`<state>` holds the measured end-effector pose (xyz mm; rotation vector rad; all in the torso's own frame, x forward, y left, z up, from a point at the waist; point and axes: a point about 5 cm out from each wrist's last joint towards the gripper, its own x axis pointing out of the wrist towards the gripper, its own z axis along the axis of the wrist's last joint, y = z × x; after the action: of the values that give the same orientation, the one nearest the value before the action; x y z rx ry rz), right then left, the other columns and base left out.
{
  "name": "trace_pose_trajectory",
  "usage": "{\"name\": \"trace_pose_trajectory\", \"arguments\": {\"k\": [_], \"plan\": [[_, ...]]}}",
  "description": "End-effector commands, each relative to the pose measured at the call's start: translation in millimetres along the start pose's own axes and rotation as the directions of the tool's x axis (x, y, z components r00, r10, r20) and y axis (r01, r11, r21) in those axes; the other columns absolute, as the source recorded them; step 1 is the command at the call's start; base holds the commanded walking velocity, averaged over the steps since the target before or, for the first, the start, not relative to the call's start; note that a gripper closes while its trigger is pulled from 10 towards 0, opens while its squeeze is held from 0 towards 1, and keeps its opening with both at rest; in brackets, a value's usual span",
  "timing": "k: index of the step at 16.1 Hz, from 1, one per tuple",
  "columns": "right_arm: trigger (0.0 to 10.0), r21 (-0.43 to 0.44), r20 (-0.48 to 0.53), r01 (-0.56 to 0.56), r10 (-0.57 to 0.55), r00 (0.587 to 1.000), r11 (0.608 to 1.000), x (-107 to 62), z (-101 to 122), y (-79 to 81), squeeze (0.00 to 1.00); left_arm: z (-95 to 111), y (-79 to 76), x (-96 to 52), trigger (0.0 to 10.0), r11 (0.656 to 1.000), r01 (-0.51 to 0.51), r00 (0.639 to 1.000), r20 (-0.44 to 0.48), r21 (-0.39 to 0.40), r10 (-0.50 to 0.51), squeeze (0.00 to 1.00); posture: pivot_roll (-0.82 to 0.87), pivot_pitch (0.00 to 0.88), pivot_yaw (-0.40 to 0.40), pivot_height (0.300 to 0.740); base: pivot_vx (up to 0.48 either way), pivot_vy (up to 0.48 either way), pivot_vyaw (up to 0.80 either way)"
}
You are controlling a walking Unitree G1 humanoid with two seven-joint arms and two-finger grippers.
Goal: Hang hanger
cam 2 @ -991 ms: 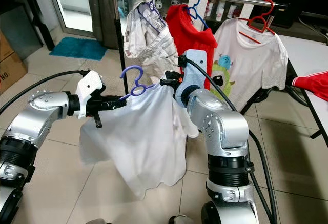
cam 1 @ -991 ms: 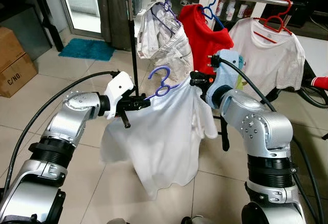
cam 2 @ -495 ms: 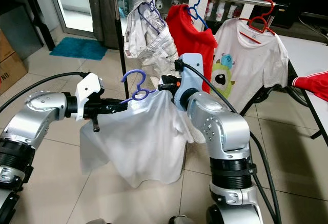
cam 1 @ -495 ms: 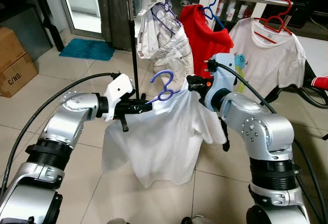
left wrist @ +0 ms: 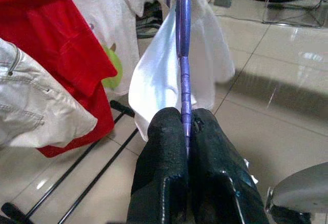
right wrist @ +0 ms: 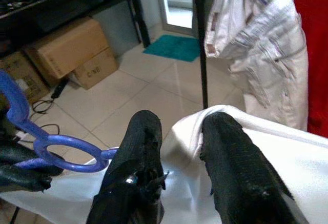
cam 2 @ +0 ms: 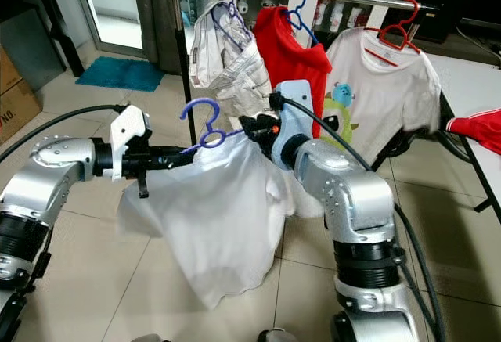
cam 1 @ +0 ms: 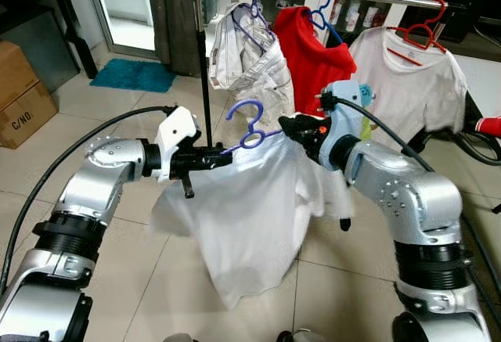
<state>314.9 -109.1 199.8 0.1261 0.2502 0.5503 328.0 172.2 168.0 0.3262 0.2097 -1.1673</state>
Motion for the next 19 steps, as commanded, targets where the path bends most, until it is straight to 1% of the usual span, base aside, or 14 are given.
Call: {"name": "trace_pose_trajectory", "arguments": {"k": [1, 3, 4, 6, 8, 10, 12, 13, 14, 15, 16, 17, 18, 19], "plan": [[10.0, -0.056, 0.068, -0.042, 0.045, 0.997, 0.998, -5.2, 15, 2.7, 1.0, 7, -0.6, -5.0, 0.0, 1.0, 0.006, 0.999, 0.031, 0.021, -0.006, 0.0, -0.04, 0.0, -0.036, 0.74, 0.0, 0.0, 0.0], [10.0, -0.108, 0.106, -0.098, 0.109, 0.988, 0.989, -11.3, 23, 0.2, 1.0, 5, 0.1, -9.5, 0.0, 1.0, 0.001, 1.0, 0.023, 0.023, -0.001, 0.0, -0.04, 0.0, -0.038, 0.74, 0.0, 0.0, 0.0], [10.0, -0.14, 0.097, -0.112, 0.126, 0.987, 0.984, -17.0, 25, -5.2, 1.0, 4, 2.8, -14.2, 0.0, 1.0, -0.016, 1.0, 0.009, 0.023, 0.015, 0.0, -0.04, 0.0, -0.04, 0.74, 0.0, 0.0, 0.0], [10.0, -0.206, 0.036, -0.145, 0.155, 0.987, 0.968, -28.6, 22, -13.7, 1.0, 2, 5.4, -20.5, 0.0, 0.999, -0.027, 1.0, -0.008, 0.028, 0.028, 0.0, -0.04, 0.0, -0.038, 0.74, 0.0, 0.0, 0.0], [10.0, -0.237, -0.003, -0.179, 0.183, 0.983, 0.955, -36.2, 19, -19.0, 1.0, 3, 6.4, -23.4, 0.0, 0.999, -0.026, 1.0, -0.014, 0.031, 0.026, 0.0, -0.05, 0.0, -0.034, 0.74, 0.0, 0.0, 0.0], [10.0, -0.307, -0.059, -0.162, 0.151, 0.987, 0.938, -41.3, 15, -29.9, 1.0, 5, 2.4, -24.2, 0.0, 0.999, 0.027, 1.0, -0.017, 0.042, -0.026, 0.0, -0.05, 0.0, -0.03, 0.74, 0.0, 0.0, 0.0], [10.0, -0.348, -0.031, -0.18, 0.18, 0.983, 0.92, -44.2, 20, -30.7, 1.0, 6, -0.8, -25.3, 0.0, 0.997, 0.065, 0.998, -0.017, 0.046, -0.064, 0.0, -0.05, 0.0, -0.03, 0.74, 0.0, 0.0, 0.0], [10.0, -0.373, -0.01, -0.214, 0.227, 0.974, 0.903, -47.6, 25, -28.4, 1.0, 7, -2.6, -27.1, 0.0, 0.995, 0.09, 0.996, -0.014, 0.051, -0.09, 0.0, -0.05, 0.0, -0.03, 0.74, 0.0, 0.0, 0.0], [10.0, -0.41, 0.015, -0.291, 0.325, 0.945, 0.864, -53.5, 34, -22.0, 1.0, 8, -5.3, -31.9, 0.0, 0.988, 0.138, 0.99, -0.023, 0.065, -0.137, 0.0, -0.05, 0.0, -0.03, 0.74, 0.0, 0.0, 0.0], [10.0, -0.416, 0.016, -0.299, 0.336, 0.942, 0.859, -54.1, 35, -21.4, 1.0, 8, -5.7, -32.6, 0.0, 0.987, 0.145, 0.989, -0.025, 0.067, -0.143, 0.0, -0.05, 0.0, -0.03, 0.74, 0.0, 0.0, 0.0], [10.0, -0.439, -0.017, -0.352, 0.384, 0.923, 0.827, -56.4, 36, -19.1, 1.0, 10, -7.3, -35.4, 0.0, 0.983, 0.169, 0.986, -0.023, 0.075, -0.167, 0.0, -0.05, 0.0, -0.031, 0.74, 0.0, 0.0, 0.0], [10.0, -0.454, -0.053, -0.403, 0.427, 0.903, 0.795, -59.0, 37, -16.9, 0.95, 13, -9.7, -38.3, 0.0, 0.977, 0.197, 0.98, -0.012, 0.078, -0.196, 0.0, -0.05, 0.0, -0.035, 0.74, 0.0, 0.0, 0.0], [10.0, -0.466, -0.085, -0.431, 0.446, 0.891, 0.773, -60.6, 36, -17.2, 0.32, 16, -12.3, -40.8, 0.0, 0.972, 0.22, 0.975, 0.003, 0.079, -0.22, 0.0, -0.05, 0.0, -0.035, 0.74, 0.0, 0.0, 0.0], [10.0, -0.484, -0.11, -0.432, 0.436, 0.893, 0.761, -61.0, 36, -20.3, 0.0, 17, -14.2, -43.2, 0.0, 0.97, 0.228, 0.973, 0.004, 0.081, -0.229, 0.0, -0.05, 0.0, -0.042, 0.74, 0.0, 0.0, 0.0]]}}
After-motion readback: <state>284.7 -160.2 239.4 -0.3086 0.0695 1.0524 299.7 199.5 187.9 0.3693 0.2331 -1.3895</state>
